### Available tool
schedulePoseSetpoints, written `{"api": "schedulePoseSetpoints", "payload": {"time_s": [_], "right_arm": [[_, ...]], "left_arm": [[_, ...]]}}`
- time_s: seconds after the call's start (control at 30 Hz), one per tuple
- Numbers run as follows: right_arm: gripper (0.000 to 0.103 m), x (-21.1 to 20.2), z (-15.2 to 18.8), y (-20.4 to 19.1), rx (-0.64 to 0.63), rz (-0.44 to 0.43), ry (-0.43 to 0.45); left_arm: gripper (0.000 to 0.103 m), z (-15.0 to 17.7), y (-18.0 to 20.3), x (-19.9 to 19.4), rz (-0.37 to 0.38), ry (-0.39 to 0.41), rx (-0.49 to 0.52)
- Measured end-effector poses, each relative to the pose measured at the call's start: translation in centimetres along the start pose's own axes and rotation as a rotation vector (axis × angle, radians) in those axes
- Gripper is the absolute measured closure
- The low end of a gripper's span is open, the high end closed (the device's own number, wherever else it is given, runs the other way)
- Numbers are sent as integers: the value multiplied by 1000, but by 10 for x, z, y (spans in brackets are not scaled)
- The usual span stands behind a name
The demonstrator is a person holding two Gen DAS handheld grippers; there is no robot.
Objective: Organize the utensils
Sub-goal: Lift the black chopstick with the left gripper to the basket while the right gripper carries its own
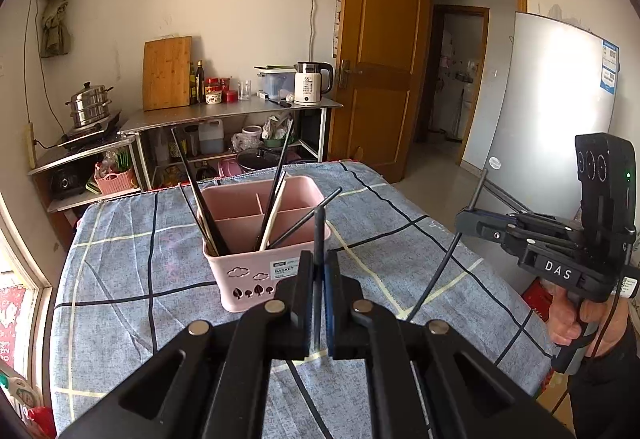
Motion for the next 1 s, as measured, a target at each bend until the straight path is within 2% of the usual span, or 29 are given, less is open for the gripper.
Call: {"api": "schedulePoseSetpoints", "payload": {"time_s": [0.63, 1.0], "right_arm": [[98, -9, -5, -5, -17, -12, 13], [98, -19, -61, -3, -53, 26, 89]], "left_arm": [[98, -3, -6, -15, -3, -3, -7], [98, -51, -32, -28, -24, 44, -29]]}}
Point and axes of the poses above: each gripper's, at about its wrist camera, not at the fingertips, and x roughly the way its jaws point, y to its right, z to its underside, the point moved 10 cm from there along x, roughly the way its jaws point, and after that the axes turned 3 degrees about z, right-handed, at the moved point
